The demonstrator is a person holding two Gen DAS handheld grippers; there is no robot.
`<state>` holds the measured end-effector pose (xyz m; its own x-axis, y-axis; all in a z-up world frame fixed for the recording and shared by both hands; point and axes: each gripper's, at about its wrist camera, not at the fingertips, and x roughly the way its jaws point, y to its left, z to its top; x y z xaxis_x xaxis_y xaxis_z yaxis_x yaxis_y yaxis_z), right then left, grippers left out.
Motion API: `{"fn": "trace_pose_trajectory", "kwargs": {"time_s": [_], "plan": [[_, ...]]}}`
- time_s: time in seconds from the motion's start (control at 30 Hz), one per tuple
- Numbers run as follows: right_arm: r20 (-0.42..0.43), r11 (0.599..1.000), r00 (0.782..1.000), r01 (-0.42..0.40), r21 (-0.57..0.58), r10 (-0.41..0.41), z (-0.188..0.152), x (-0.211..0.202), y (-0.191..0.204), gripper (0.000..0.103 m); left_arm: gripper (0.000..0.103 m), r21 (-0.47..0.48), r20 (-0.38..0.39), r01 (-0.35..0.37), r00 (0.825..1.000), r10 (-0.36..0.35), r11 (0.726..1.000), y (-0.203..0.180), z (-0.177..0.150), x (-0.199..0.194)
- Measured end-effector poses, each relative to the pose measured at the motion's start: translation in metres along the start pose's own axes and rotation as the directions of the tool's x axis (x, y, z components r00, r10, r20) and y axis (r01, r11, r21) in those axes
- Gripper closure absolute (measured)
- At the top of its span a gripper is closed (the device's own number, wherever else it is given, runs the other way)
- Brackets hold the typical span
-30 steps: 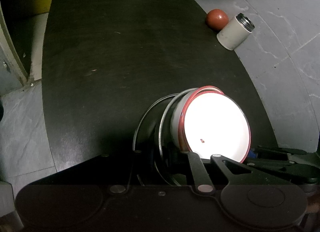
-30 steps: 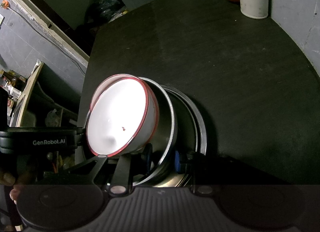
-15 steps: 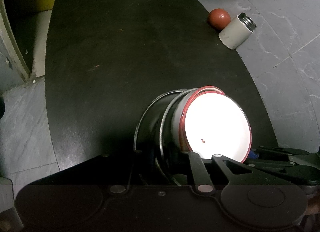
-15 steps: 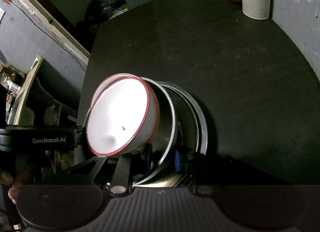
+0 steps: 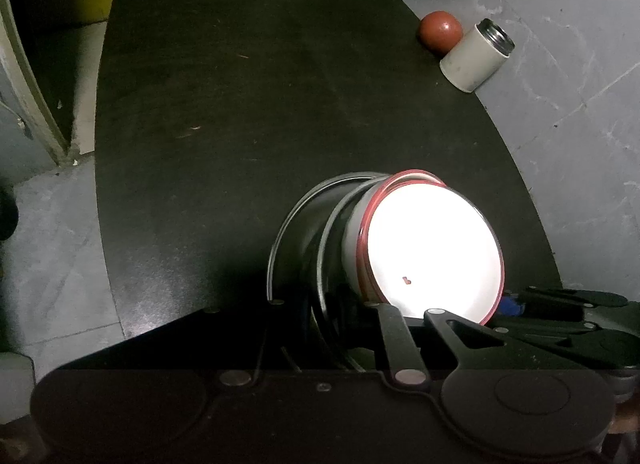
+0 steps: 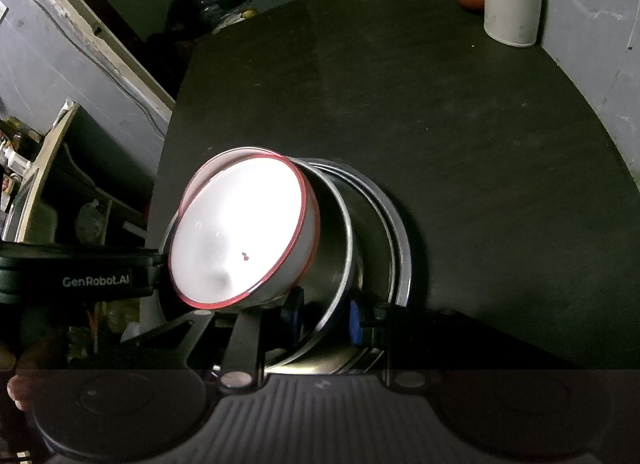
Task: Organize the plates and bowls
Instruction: 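Lower the bowl stack onto the steel plates with both grippers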
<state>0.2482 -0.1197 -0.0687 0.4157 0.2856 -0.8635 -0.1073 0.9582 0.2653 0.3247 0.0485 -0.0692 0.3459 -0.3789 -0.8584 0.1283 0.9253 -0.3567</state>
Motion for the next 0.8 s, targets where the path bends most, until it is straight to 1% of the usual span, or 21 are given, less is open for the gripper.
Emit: {"fn": "trace_pose_trajectory", "kwargs": {"time_s": [0.3,0.43,0.67,0.8], "plan": [[0.002,1.0,1.0,0.008,-0.019,-0.008,-0.002,-0.001,0.001,0.073,0.088,0.02,0.017,-0.044,0.999,0.043,0.999,-0.007,-0.001,0.0],[-0.001,0.999,1.0,0.007,-0.035,-0.007,-0.002,-0.002,0.001,0.069,0.087,0.025,0.032,-0.064,0.997,0.064,0.998,-0.01,-0.003,-0.001],[-0.005,0.998,1.0,0.006,-0.063,-0.007,-0.004,-0.003,0.002,0.068,0.087,0.018,0.042,-0.079,0.996,0.079,0.997,-0.011,-0.006,-0.004],[-0.006,0.997,1.0,0.0,-0.074,-0.001,-0.005,-0.004,0.001,0.068,0.084,0.005,0.051,-0.086,0.995,0.085,0.996,-0.013,-0.007,-0.005]]}}
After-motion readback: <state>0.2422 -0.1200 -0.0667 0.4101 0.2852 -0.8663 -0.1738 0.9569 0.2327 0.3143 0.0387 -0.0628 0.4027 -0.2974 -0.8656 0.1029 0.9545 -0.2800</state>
